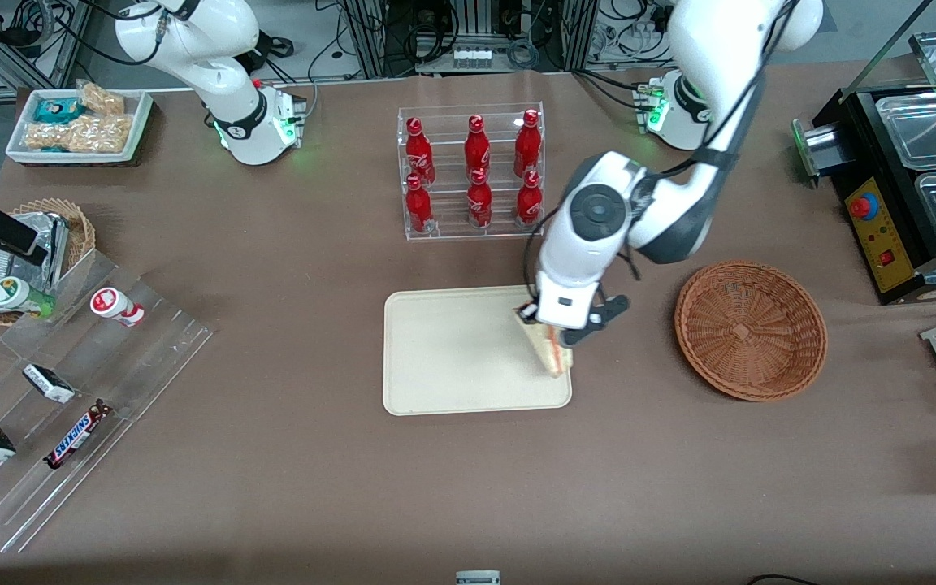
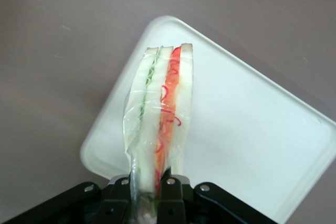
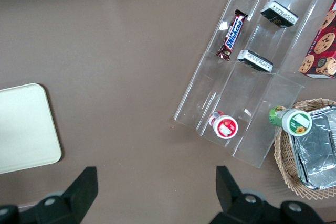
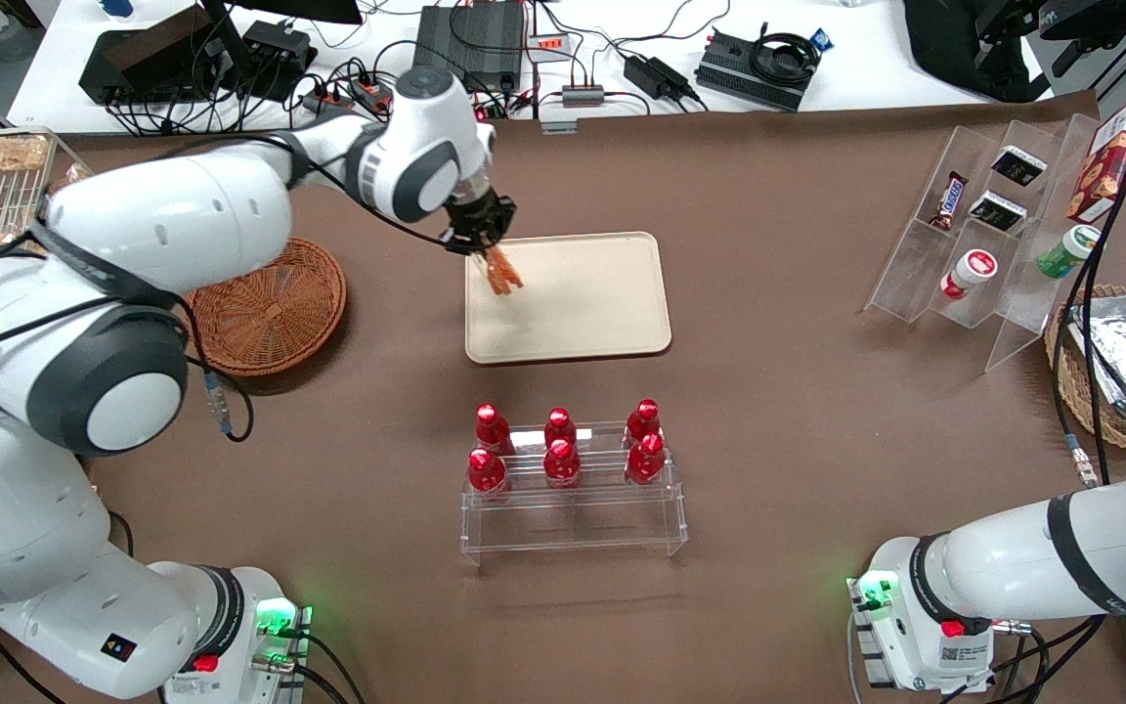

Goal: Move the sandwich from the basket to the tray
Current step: 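Lift the sandwich and carry it with the left gripper over the tray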

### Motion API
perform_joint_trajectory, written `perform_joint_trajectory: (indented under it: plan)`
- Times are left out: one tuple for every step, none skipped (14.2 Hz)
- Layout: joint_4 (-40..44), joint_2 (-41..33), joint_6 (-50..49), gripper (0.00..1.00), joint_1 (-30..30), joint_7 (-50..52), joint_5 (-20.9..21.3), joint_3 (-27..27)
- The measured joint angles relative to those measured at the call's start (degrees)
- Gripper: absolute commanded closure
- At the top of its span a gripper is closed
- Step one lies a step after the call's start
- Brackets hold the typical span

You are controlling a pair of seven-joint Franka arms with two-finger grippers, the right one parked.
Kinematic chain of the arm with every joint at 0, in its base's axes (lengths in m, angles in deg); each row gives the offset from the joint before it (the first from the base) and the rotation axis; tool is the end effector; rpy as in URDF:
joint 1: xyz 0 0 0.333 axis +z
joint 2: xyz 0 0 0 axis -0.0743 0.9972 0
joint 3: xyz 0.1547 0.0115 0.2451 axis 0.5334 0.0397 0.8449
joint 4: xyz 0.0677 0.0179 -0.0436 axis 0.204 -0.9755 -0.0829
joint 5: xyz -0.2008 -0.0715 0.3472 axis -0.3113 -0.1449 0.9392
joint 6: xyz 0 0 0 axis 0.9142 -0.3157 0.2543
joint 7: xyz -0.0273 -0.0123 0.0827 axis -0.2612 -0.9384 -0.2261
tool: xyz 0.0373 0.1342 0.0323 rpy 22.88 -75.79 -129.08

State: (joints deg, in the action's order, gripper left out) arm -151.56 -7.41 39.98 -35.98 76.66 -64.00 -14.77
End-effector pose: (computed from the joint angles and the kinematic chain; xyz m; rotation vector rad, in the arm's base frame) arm 0.5327 -0.4080 0.2668 2.9148 0.8245 -0.0099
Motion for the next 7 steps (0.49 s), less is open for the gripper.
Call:
perform_joint_trajectory:
  plan:
    - [1.0, 1.24, 0.68, 0.93, -1.4, -0.04, 0.0, 0.01]
    - [2.22, 2.4, 0.98, 0.93, -2.47, -0.19, 0.14, 0.03]
    - [3.6, 3.52, 1.03, 0.92, -3.2, -0.95, 0.37, 0.03]
    - [5.14, 4.65, 1.04, 0.88, -3.64, -2.94, 0.46, 0.03]
    - [6.56, 5.77, 1.04, 0.88, -3.91, -5.72, 0.46, 0.02]
    - [7.89, 7.01, 1.06, 0.89, -4.07, -8.35, 0.38, -0.02]
    - [9.3, 8.41, 1.11, 0.89, -4.13, -10.19, 0.28, -0.17]
